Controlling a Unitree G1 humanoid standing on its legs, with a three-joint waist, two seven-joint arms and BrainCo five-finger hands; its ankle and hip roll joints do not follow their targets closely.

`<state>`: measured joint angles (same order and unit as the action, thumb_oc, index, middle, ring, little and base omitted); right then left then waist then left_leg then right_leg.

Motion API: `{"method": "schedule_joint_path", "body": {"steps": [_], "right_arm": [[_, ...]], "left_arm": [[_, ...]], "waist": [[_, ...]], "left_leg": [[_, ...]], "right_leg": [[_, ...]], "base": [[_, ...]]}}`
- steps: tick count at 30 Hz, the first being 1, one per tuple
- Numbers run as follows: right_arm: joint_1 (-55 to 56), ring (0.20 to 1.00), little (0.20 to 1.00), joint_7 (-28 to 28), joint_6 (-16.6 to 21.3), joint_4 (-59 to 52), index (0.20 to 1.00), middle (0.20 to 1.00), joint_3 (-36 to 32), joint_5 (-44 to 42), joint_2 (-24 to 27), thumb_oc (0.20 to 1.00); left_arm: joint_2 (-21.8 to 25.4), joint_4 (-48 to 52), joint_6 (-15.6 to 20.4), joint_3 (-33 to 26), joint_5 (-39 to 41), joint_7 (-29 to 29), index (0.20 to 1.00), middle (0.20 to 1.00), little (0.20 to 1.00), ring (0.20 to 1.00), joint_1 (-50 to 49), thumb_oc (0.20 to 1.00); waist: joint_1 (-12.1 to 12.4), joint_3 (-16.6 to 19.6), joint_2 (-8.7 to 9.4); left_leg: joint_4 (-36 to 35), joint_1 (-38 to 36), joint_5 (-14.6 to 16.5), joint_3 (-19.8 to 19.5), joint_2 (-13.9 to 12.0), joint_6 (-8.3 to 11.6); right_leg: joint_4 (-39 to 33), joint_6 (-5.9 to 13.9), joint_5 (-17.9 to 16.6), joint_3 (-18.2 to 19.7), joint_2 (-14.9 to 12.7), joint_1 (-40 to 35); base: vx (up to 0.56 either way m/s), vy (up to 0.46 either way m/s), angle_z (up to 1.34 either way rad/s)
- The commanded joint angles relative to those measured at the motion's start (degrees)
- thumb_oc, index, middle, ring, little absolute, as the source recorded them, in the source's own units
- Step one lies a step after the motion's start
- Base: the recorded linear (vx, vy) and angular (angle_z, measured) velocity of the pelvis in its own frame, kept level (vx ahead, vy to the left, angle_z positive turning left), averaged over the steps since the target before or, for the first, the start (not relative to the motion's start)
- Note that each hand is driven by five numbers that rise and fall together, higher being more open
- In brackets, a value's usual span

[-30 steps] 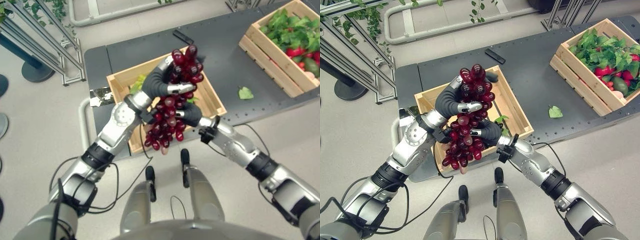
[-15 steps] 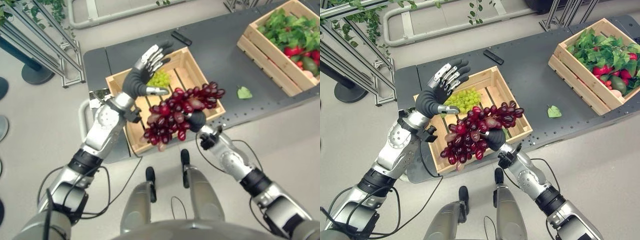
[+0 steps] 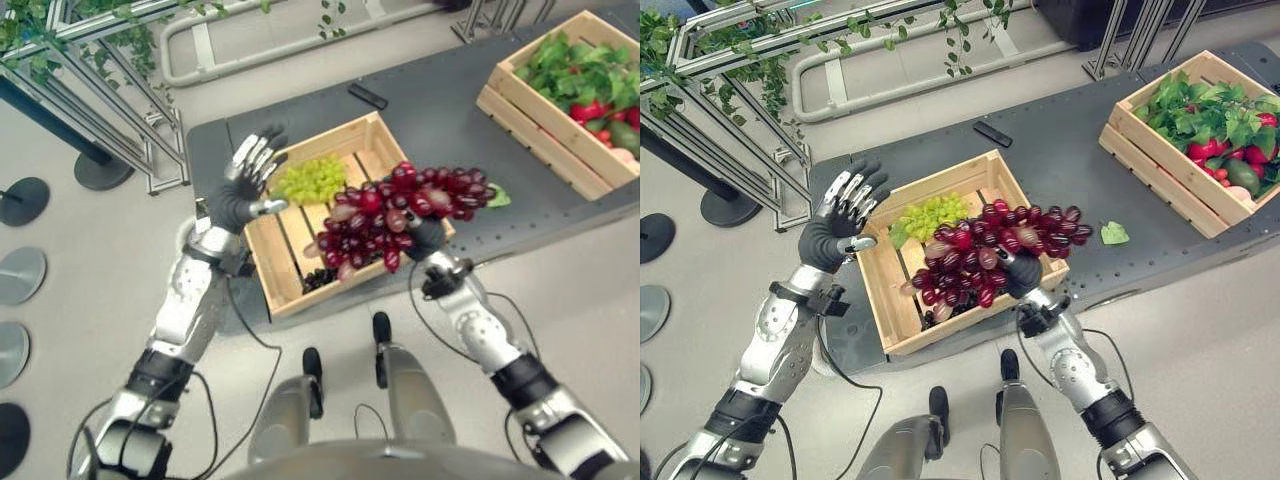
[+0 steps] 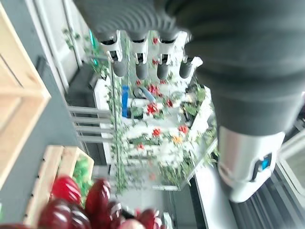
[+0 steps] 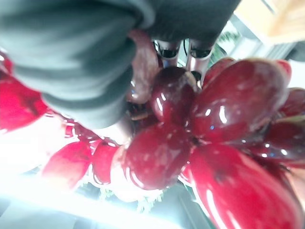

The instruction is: Pick up the fruits from the basket on one side to the basket on the other side

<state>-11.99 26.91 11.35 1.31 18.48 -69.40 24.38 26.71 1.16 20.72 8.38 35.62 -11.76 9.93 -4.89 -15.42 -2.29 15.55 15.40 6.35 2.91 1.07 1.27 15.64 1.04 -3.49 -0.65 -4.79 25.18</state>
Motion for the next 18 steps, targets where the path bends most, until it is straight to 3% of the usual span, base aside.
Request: {"method": "schedule_joint_path", "body": {"steps": [1,10,18], "right_arm": [[0.4,0.2,0.2,1.5,4.7,-7.8,0.2,0.2,-5.8,-0.7,-0.5,0.2],[7.0,0.2,0.2,-2.9,8.3,-4.0,0.2,0.2,-22.3,5.2,1.9,0.2],[10.8,0.2,0.2,-7.6,9.1,0.7,0.2,0.2,-30.3,9.7,2.5,0.2]], "left_arm": [[0.0,0.3,3.7,-2.5,-2.1,0.5,1.0,1.0,1.0,1.0,-3.5,1.0],[-6.9,-8.0,3.8,-7.5,0.2,-0.5,1.0,1.0,1.0,1.0,-11.0,1.0],[-5.6,-6.3,5.0,-10.7,-3.1,1.5,1.0,1.0,1.0,1.0,-12.2,1.0]], "waist": [[-0.2,3.5,1.11],[-1.2,4.0,2.35],[-2.8,4.1,4.04]], "left_leg": [[-2.1,1.0,-3.3,-0.4,1.6,-2.6],[-0.6,-0.4,-1.3,0.7,1.4,-2.97],[3.7,-4.2,2.7,4.3,0.7,-3.13]], "right_leg": [[0.6,2.24,2.1,-1.5,1.2,-3.0],[-0.3,2.86,2.1,-0.6,1.3,-4.9],[-1.5,3.44,2.1,3.0,2.3,-9.6]], "base": [[0.0,0.0,0.0],[0.03,0.02,-0.03],[0.08,0.099,-0.17]]}}
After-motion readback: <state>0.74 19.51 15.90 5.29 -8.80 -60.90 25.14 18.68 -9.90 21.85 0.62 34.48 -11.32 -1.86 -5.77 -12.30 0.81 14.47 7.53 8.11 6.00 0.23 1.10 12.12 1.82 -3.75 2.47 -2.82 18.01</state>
